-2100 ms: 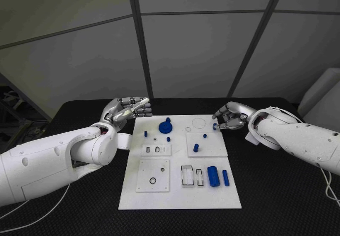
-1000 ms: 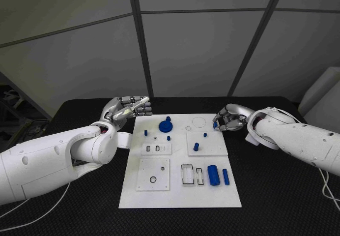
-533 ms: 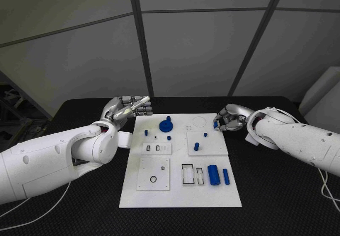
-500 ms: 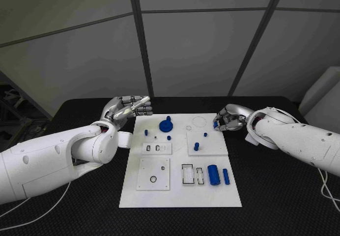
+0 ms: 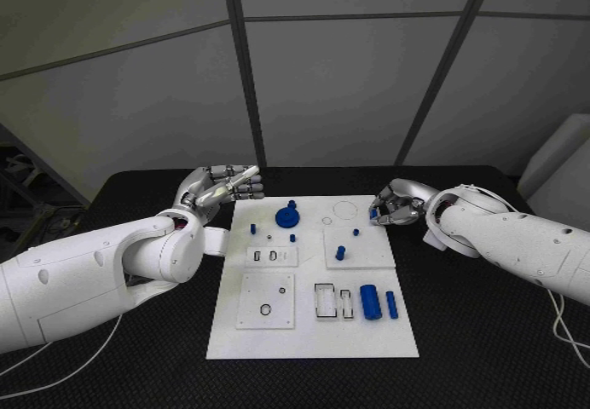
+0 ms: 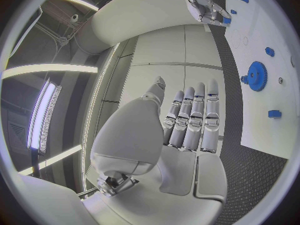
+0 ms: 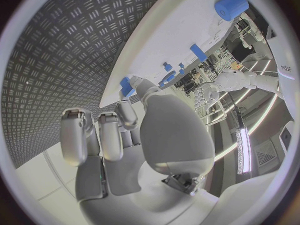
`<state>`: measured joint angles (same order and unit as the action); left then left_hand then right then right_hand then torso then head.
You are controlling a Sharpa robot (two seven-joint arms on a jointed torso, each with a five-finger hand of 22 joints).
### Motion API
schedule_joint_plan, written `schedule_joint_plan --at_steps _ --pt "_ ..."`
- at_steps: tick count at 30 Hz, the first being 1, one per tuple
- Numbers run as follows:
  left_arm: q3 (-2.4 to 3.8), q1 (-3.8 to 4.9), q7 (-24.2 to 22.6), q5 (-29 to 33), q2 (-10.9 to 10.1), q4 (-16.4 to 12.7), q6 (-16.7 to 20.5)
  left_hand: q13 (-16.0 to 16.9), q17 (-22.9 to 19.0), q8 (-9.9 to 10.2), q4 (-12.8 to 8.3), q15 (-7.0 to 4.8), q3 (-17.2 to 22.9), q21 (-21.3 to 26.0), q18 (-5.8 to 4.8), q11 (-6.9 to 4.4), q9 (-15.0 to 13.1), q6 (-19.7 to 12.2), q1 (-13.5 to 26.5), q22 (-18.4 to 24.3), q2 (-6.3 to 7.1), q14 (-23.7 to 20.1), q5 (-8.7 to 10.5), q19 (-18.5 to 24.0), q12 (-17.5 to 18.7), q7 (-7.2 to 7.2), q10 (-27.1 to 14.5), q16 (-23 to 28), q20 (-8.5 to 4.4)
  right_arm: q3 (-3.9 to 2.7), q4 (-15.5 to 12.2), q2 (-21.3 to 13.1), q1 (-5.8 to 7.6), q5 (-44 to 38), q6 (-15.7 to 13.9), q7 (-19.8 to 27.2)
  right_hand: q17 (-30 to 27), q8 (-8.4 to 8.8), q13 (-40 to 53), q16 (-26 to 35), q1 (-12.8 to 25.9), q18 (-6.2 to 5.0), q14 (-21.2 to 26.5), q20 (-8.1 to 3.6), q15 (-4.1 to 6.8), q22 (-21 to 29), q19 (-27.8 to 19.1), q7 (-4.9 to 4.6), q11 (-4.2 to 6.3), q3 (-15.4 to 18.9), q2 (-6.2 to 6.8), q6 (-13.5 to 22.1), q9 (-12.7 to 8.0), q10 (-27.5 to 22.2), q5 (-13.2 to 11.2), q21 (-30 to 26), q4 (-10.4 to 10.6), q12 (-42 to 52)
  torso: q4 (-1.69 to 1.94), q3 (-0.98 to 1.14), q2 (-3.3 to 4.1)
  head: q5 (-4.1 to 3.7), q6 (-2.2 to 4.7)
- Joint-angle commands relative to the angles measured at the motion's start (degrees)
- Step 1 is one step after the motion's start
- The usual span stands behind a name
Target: Assemble the parts on the task board
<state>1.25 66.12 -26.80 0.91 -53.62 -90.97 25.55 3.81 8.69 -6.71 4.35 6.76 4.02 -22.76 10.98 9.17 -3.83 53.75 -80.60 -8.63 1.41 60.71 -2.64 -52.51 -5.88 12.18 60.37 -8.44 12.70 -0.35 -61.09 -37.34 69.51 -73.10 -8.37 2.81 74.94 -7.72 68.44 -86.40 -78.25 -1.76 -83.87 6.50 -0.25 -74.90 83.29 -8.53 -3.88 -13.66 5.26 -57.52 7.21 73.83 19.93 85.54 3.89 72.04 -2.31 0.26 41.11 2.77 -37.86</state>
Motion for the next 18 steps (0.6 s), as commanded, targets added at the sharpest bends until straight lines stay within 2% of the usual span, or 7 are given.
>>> schedule_joint_plan --at_steps 1,9,15,18 --pt "0.05 0.07 -0.28 -0.39 0.01 -0.03 -0.66 0.02 0.06 0.36 -0.31 0.21 0.04 0.33 -0.55 0.2 0.03 0.22 -0.13 0.06 -0.48 0.14 -0.22 -0.17 0.4 0.05 0.28 0.08 0.21 -0.02 -0.02 0.04 0.09 -0.59 -2.0 -1.12 8.23 -0.52 0.13 -0.25 -0.09 -0.17 -4.53 -0.17 0.58 -7.36 0.43 0.22 0.35 -0.25 -0.9 -0.98 0.24 0.25 0.25 0.43 0.23 0.37 0.0 0.0 -0.03 0.04 -0.02" --pt "0.05 0.07 -0.25 -0.39 -0.05 -0.06 -0.67 0.02 0.07 0.38 -0.34 0.21 0.06 0.33 -0.55 0.19 0.03 0.24 -0.13 0.07 -0.53 0.16 -0.23 -0.18 0.43 0.04 0.3 0.11 0.21 -0.03 -1.17 -0.52 0.09 -0.74 -5.04 -1.37 8.59 -1.64 0.37 -0.4 -1.22 0.02 -4.63 -0.81 1.22 -8.14 1.07 0.98 1.05 -1.4 -2.16 -2.37 0.66 0.6 -0.04 0.83 -0.34 0.48 -0.03 0.03 -0.05 0.19 -0.06" --pt "0.05 0.07 -0.22 -0.39 -0.12 -0.04 -0.65 0.02 0.07 0.38 -0.34 0.21 0.06 0.33 -0.55 0.19 0.03 0.24 -0.13 0.07 -0.53 0.16 -0.23 -0.18 0.43 0.04 0.3 0.11 0.21 -0.07 -4.78 -2.03 0.13 -0.76 -6.42 -2.64 8.75 -1.83 0.27 -0.47 -1.46 0.11 -4.67 -0.98 1.35 -8.48 1.35 1.08 1.16 -1.83 -2.41 -2.45 0.73 0.59 -0.73 1.0 -0.53 0.35 -0.13 -0.05 -0.11 0.3 -0.01" --pt "0.05 0.07 -0.22 -0.39 -0.13 -0.05 -0.66 0.02 0.07 0.38 -0.34 0.21 0.06 0.33 -0.55 0.19 0.03 0.24 -0.13 0.07 -0.53 0.16 -0.23 -0.18 0.43 0.04 0.3 0.11 0.21 -0.1 -7.55 -2.91 0.17 -0.76 -6.63 -3.91 8.73 -1.79 0.11 -0.46 -1.46 0.11 -4.67 -1.01 1.37 -8.49 1.36 1.05 1.16 -1.92 -2.42 -2.33 0.71 0.48 -0.84 1.01 -0.56 0.19 -0.15 -0.07 -0.16 0.32 -0.03"
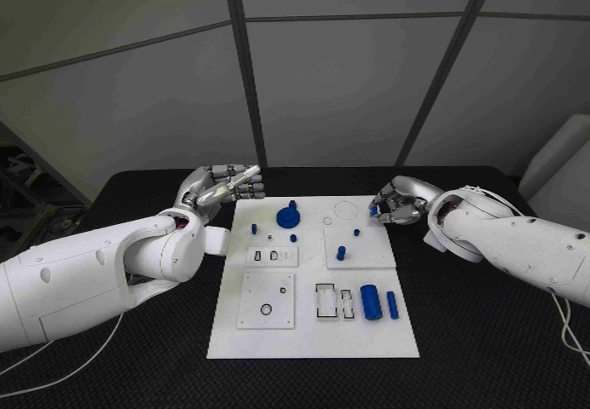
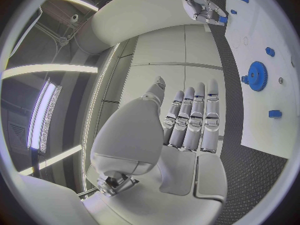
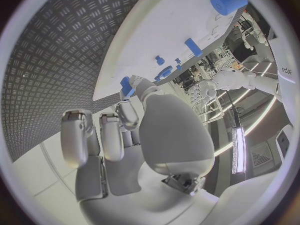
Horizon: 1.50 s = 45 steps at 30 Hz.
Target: Assemble the parts on the task board
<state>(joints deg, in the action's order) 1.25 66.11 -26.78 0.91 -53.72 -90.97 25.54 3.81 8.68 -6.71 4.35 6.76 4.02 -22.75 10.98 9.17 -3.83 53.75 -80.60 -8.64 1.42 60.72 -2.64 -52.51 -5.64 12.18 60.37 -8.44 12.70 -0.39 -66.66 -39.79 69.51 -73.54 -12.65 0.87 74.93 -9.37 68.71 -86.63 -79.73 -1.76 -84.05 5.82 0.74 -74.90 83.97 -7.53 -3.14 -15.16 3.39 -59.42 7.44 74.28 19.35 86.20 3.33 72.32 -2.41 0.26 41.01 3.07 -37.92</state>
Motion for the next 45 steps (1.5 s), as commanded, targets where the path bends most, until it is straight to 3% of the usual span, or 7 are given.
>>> schedule_joint_plan --at_steps 1,13,16,21,25,32,45 --pt "0.05 0.07 -0.24 -0.39 -0.03 -0.06 -0.66 0.02 0.08 0.38 -0.34 0.21 0.06 0.33 -0.54 0.19 0.02 0.24 -0.13 0.08 -0.53 0.15 -0.23 -0.18 0.19 0.04 0.3 0.11 0.21 -0.08 -3.04 -0.73 0.19 -0.34 -2.38 -2.46 8.73 -0.12 -0.21 -0.22 0.02 0.11 -4.49 -0.34 0.39 -8.51 0.69 0.03 0.41 -0.47 -0.55 -0.35 0.46 -0.01 -0.3 0.36 -0.01 -0.14 0.0 -0.05 -0.03 0.0 0.03" --pt "0.05 0.07 -0.15 -0.39 0.12 -0.08 -0.75 0.02 0.1 0.41 -0.41 0.21 0.11 0.34 -0.54 0.19 0.02 0.27 -0.18 0.09 -0.59 0.17 -0.23 -0.19 0.22 0.03 0.33 0.14 0.21 -0.14 -15.85 0.54 0.56 -4.81 -2.17 -8.18 8.65 0.07 -0.7 -0.16 -0.17 0.1 -4.47 -0.41 0.37 -8.45 0.63 -0.11 0.33 -1.07 -0.65 0.19 0.36 -0.35 -0.22 0.31 -0.25 -0.68 0.11 0.0 0.01 0.33 -0.22" --pt "0.05 0.07 -0.13 -0.39 0.2 -0.06 -0.8 0.02 0.1 0.41 -0.41 0.21 0.11 0.34 -0.54 0.19 0.02 0.27 -0.18 0.09 -0.59 0.17 -0.23 -0.19 0.22 0.03 0.33 0.14 0.21 -0.15 -17.08 2.09 0.57 -6.28 -2.13 -9.26 8.67 0.07 -0.74 -0.17 -0.23 0.09 -4.47 -0.41 0.36 -8.43 0.62 -0.12 0.32 -1.2 -0.72 0.21 0.36 -0.38 -0.21 0.31 -0.29 -0.74 0.16 0.01 0.06 0.37 -0.3" --pt "0.05 0.07 -0.12 -0.39 0.31 -0.05 -0.84 0.02 0.1 0.41 -0.41 0.21 0.11 0.34 -0.54 0.19 0.02 0.27 -0.18 0.09 -0.59 0.17 -0.23 -0.19 0.22 0.03 0.33 0.14 0.21 -0.11 -16.93 5.59 0.57 -7.3 -1.66 -11.51 8.58 0.06 -0.74 -0.11 -0.28 0.09 -4.45 -0.41 0.34 -8.42 0.6 -0.15 0.29 -1.48 -0.86 0.25 0.36 -0.35 0.03 0.29 -0.35 -0.77 0.19 -0.08 0.12 0.61 -0.46" --pt "0.05 0.07 -0.12 -0.39 0.32 -0.04 -0.83 0.02 0.1 0.41 -0.41 0.21 0.11 0.34 -0.54 0.19 0.02 0.27 -0.18 0.09 -0.59 0.17 -0.23 -0.19 0.22 0.03 0.33 0.14 0.21 -0.07 -16.57 7.67 0.55 -7.76 -0.78 -13.23 8.47 0.06 -0.83 -0.05 -0.18 0.08 -4.43 -0.41 0.32 -8.38 0.57 -0.2 0.25 -1.62 -0.84 0.33 0.36 -0.41 0.3 0.27 -0.34 -0.88 0.25 -0.01 0.2 0.88 -0.74" --pt "0.05 0.08 -0.16 -0.39 0.26 -0.02 -0.76 0.02 0.1 0.41 -0.41 0.21 0.11 0.34 -0.54 0.19 0.02 0.27 -0.18 0.09 -0.59 0.17 -0.23 -0.19 0.22 0.03 0.33 0.14 0.21 0.06 -15.81 10.34 0.42 -8.23 0.35 -15.5 8.37 0.08 -0.9 0.01 0.02 0.08 -4.4 -0.4 0.3 -8.36 0.55 -0.26 0.2 -1.63 -0.7 0.41 0.34 -0.45 0.42 0.26 -0.3 -0.96 0.05 -0.02 0.09 1.41 -1.19" --pt "0.05 0.09 -0.19 -0.39 0.49 0.06 -0.78 0.02 0.1 0.41 -0.41 0.21 0.11 0.34 -0.54 0.19 0.02 0.27 -0.18 0.09 -0.59 0.17 -0.23 -0.19 0.22 0.03 0.33 0.14 0.21 2.6 -15.63 13.27 0.24 -9.02 1.83 -17.77 8.38 0.1 -0.93 0.01 0.36 0.08 -4.4 -0.37 0.26 -8.37 0.56 -0.3 0.15 -1.62 -0.54 0.51 0.33 -0.46 0.44 0.26 -0.18 -1.01 0.07 0.01 0.08 1.79 -1.65"
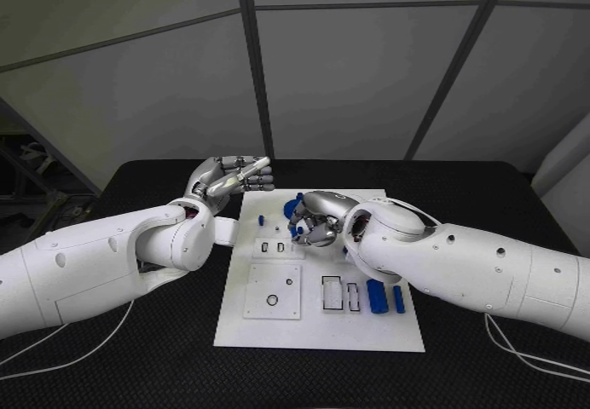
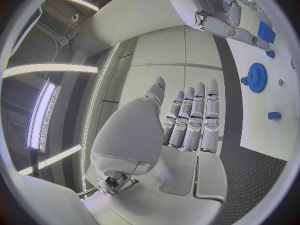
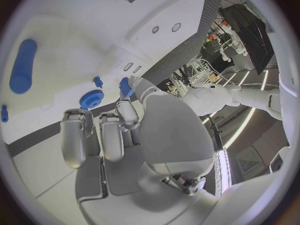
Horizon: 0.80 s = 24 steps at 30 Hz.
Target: Assemble the parts on the task board
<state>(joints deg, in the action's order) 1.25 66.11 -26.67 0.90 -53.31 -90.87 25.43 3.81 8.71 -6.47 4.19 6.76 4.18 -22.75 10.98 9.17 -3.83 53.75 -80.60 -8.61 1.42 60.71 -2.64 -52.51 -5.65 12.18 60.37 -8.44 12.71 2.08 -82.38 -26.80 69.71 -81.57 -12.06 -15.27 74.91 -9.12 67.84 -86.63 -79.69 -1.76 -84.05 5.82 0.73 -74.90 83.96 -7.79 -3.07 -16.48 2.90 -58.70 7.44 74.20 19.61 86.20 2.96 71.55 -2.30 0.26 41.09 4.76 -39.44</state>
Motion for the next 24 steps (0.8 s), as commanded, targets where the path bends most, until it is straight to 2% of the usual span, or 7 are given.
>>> schedule_joint_plan --at_steps 1,9,24 --pt "0.05 0.09 -0.29 -0.39 0.09 -0.04 -0.67 0.02 0.07 0.18 -0.25 0.21 -0.05 0.34 -0.54 0.19 0.02 0.27 -0.17 0.07 -0.6 0.17 -0.23 -0.19 0.22 0.04 0.33 0.14 0.21 0.27 0.14 0.44 0.02 -1.03 1.31 -1.74 8.4 -0.15 -0.05 0.01 0.38 0.08 -4.4 -0.37 0.26 -8.37 0.56 -0.05 0.08 -0.28 -0.01 -0.19 0.33 -0.38 0.17 0.26 0.21 -0.25 -0.03 0.02 0.02 0.13 -0.19" --pt "0.06 0.09 -0.29 -0.39 0.2 -0.04 -0.72 0.02 0.07 0.18 -0.25 0.21 -0.05 0.34 -0.54 0.19 0.02 0.27 -0.17 0.07 -0.6 0.17 -0.23 -0.19 0.22 0.04 0.33 0.14 0.21 1.78 0.82 1.7 -0.26 -2.29 0.52 -2.17 8.36 -0.13 -0.08 0.04 0.61 0.08 -4.39 -0.35 0.23 -8.38 0.57 -0.08 0.05 -0.25 0.15 -0.1 0.31 -0.4 0.15 0.26 0.28 -0.29 0.02 0.01 0.01 0.3 -0.39" --pt "0.06 0.1 -0.27 -0.39 0.19 -0.05 -0.76 0.02 0.07 0.18 -0.25 0.21 -0.05 0.34 -0.54 0.19 0.02 0.27 -0.17 0.07 -0.6 0.17 -0.23 -0.19 0.22 0.04 0.33 0.14 0.21 2.07 2.43 3.02 -0.86 -3.09 0.09 -2.08 8.41 -0.09 -0.06 0.01 0.7 0.08 -4.41 -0.34 0.22 -8.38 0.57 -0.1 0.04 -0.26 0.23 -0.01 0.29 -0.38 0.17 0.26 0.29 -0.27 -0.03 0.02 0.02 0.58 -0.81"
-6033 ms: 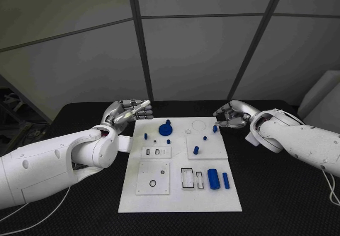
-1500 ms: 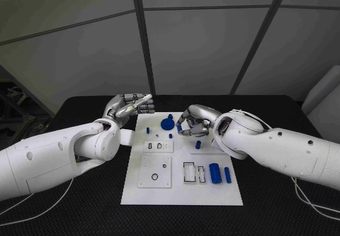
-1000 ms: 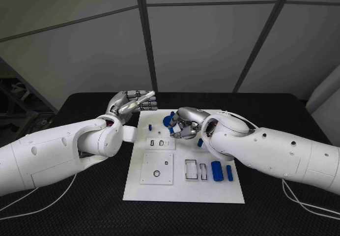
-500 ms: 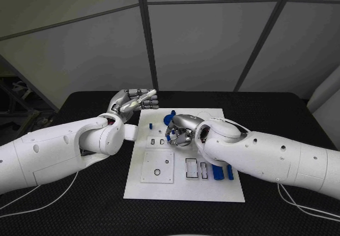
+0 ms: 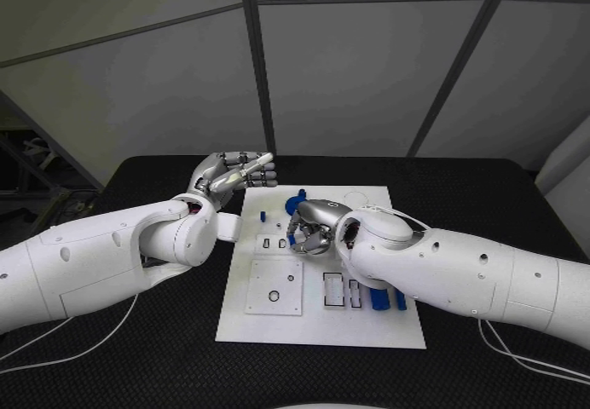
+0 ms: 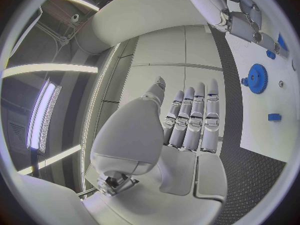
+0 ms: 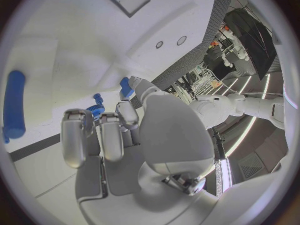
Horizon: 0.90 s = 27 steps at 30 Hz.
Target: Assemble the parts on the task board
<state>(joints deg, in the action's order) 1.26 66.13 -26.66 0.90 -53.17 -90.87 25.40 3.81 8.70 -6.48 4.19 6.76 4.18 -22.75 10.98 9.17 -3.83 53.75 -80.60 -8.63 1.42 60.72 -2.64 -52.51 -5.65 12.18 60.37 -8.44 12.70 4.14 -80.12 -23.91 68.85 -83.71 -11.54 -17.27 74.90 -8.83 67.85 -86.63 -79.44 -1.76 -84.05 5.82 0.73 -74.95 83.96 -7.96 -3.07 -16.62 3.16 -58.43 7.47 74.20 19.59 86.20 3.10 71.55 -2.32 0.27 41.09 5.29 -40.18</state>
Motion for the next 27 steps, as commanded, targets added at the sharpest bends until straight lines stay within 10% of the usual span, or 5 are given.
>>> schedule_joint_plan --at_steps 1,27 --pt "0.05 0.08 -0.27 -0.39 0.05 -0.06 -0.72 0.02 0.08 0.18 -0.25 0.2 -0.05 0.34 -0.54 0.18 0.02 0.27 -0.17 0.08 -0.6 0.17 -0.23 -0.19 0.23 0.03 0.33 0.14 0.21 0.01 0.27 0.19 -0.03 -1.08 -0.53 -0.07 8.43 -0.36 -0.06 0.01 0.5 0.08 -4.41 -0.34 0.22 -8.34 0.57 0.06 0.04 -0.12 0.01 -0.23 0.25 -0.37 0.21 0.26 0.16 -0.27 -0.01 0.01 0.02 0.07 -0.07" --pt "0.05 0.09 -0.18 -0.39 0.25 0.05 -0.84 0.02 0.08 0.18 -0.25 0.2 -0.05 0.34 -0.54 0.18 0.02 0.27 -0.17 0.08 -0.6 0.17 -0.23 -0.19 0.23 0.03 0.33 0.14 0.21 0.02 2.87 1.98 -0.49 -1.5 -0.16 0.59 8.43 -0.07 -0.11 0.02 0.84 0.07 -4.41 -0.27 0.13 -8.28 0.52 -0.13 -0.1 -0.28 0.23 0.37 0.11 -0.44 0.3 0.22 0.22 -0.35 -0.02 0.01 -0.04 0.01 -0.1"
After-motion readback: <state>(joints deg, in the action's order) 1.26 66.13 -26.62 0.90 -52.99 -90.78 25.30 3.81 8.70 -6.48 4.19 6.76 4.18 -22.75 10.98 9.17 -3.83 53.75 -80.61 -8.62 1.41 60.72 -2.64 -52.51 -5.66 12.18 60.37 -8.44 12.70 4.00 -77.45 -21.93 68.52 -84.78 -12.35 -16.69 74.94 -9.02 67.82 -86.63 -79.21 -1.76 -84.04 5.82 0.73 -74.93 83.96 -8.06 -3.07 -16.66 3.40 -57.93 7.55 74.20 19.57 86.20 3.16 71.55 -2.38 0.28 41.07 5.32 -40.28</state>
